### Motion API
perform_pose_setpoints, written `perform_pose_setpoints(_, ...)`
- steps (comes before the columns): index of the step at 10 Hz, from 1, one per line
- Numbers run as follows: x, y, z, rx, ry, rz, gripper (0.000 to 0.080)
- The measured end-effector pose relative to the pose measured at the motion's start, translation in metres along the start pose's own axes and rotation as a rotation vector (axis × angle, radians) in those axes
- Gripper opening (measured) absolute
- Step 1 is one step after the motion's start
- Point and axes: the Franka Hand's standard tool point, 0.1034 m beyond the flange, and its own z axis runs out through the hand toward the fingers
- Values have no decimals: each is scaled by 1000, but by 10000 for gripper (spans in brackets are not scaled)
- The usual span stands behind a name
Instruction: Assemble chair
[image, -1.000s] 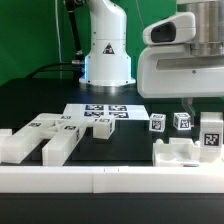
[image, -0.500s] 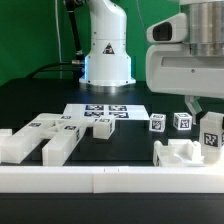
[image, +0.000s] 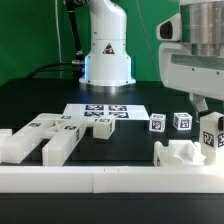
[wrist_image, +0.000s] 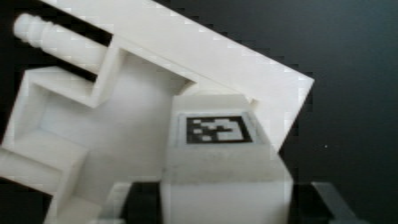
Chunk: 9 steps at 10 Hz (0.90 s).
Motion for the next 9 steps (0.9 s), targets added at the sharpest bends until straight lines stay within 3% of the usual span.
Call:
perform_pose_setpoints(5,-5,-2,0,3,-6,322,291)
perform_pose_setpoints(8,-5,-2,1,4,-12,348,291)
perform_pose_setpoints(9,-5,-2,1,3,-12,325,398)
